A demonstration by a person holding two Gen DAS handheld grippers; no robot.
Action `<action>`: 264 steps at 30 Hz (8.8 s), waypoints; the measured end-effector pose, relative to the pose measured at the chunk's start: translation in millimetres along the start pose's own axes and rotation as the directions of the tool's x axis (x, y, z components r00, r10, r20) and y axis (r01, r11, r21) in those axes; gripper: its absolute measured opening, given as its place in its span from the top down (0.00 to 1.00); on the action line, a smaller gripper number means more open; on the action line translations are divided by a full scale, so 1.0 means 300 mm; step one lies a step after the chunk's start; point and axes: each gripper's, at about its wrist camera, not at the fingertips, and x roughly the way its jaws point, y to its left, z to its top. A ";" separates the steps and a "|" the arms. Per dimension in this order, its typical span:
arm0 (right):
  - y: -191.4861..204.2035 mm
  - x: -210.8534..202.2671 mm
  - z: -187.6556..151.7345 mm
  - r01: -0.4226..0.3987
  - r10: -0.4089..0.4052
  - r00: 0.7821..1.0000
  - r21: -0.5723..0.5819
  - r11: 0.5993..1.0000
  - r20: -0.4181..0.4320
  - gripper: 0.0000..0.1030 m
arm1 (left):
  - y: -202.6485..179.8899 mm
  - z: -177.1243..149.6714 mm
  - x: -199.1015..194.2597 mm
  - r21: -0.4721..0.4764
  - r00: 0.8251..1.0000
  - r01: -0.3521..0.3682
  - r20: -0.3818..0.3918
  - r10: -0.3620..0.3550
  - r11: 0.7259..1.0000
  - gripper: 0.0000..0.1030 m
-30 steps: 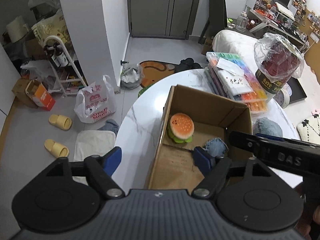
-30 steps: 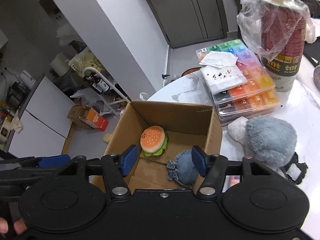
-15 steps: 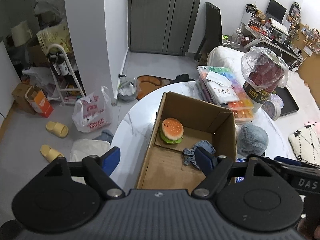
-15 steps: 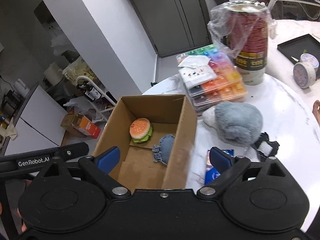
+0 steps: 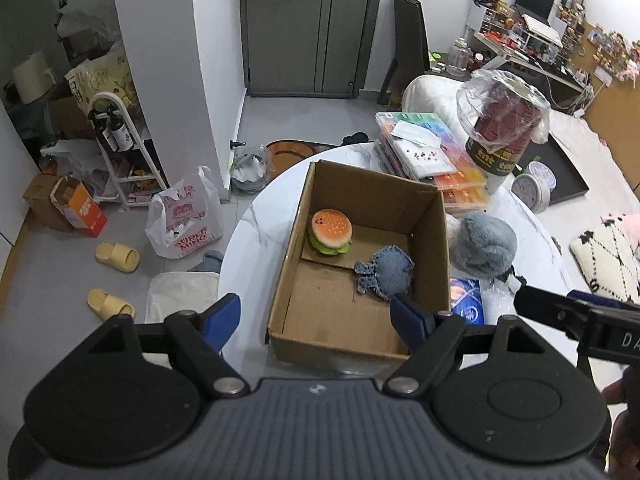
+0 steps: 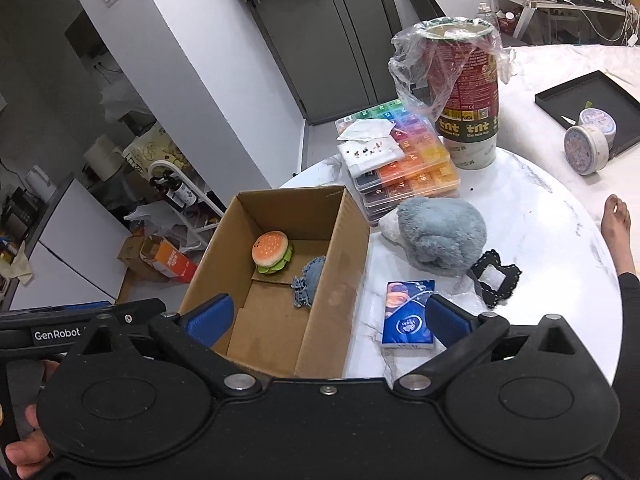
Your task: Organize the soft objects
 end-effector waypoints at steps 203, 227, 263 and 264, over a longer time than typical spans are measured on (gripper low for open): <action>-0.071 0.014 0.095 0.035 -0.035 0.999 0.004 0.999 -0.011 0.75 | -0.080 0.085 0.175 -0.092 0.999 0.010 -0.038 -0.014 0.996 0.78; 0.042 0.117 0.074 -0.006 0.005 0.999 -0.008 1.000 -0.048 0.74 | -0.033 0.104 0.366 -0.064 0.994 0.004 -0.106 -0.011 0.998 0.75; 0.068 0.152 0.054 -0.035 0.035 0.997 0.003 0.999 -0.074 0.40 | 0.063 0.070 0.183 -0.123 0.997 0.000 -0.075 -0.009 0.992 0.15; 0.059 0.143 0.055 -0.032 0.032 0.997 0.004 0.999 -0.068 0.37 | 0.060 0.071 0.178 -0.122 0.997 0.002 -0.072 -0.011 0.993 0.15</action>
